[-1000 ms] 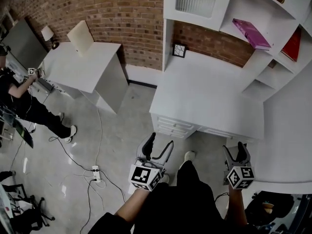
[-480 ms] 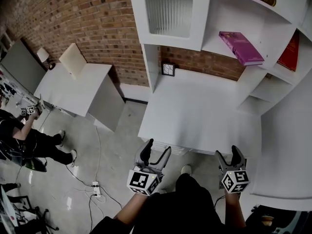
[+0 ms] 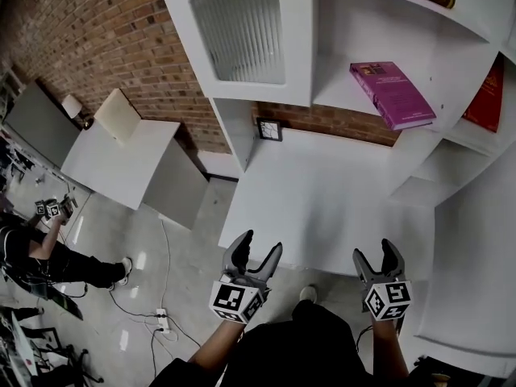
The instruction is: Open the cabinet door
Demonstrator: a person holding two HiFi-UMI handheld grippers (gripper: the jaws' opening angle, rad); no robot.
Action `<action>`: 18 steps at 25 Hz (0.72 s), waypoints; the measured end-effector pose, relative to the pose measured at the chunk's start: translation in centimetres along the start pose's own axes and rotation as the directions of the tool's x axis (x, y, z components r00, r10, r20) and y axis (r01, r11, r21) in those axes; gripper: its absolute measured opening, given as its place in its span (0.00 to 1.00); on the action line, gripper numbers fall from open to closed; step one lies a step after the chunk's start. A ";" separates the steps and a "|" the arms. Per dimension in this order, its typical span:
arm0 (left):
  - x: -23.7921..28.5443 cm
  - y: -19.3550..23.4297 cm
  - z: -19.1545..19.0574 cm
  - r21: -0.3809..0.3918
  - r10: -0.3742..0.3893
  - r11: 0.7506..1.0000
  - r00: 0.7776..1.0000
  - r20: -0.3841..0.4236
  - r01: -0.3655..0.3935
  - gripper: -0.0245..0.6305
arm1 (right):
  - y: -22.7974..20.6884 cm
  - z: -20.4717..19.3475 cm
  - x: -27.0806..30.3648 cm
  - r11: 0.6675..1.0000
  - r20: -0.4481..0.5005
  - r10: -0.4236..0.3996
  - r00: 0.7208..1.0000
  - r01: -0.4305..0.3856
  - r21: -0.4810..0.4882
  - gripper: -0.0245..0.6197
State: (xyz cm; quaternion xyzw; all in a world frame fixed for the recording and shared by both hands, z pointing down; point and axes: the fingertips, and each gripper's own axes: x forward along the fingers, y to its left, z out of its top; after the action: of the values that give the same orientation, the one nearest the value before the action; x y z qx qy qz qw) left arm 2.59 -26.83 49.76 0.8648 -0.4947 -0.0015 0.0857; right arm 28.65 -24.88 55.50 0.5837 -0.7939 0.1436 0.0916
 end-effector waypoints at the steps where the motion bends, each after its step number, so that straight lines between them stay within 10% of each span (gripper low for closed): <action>1: 0.6 -0.1 0.0 -0.001 0.004 1.000 1.000 -0.002 -0.004 0.51 | -0.4 0.0 0.5 1.000 -0.003 0.007 1.000 -0.007 0.000 0.59; 18: 10.8 -1.9 3.7 0.039 -0.070 0.997 0.997 0.038 0.069 0.51 | -2.4 4.6 6.6 0.995 0.045 0.102 0.994 -0.101 -0.017 0.59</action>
State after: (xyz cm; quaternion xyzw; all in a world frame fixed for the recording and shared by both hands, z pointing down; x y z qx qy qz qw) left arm 9.44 -35.67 46.74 0.8828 -0.4658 -0.0121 0.0595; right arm 29.09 -33.05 53.53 0.5452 -0.8254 0.1286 0.0703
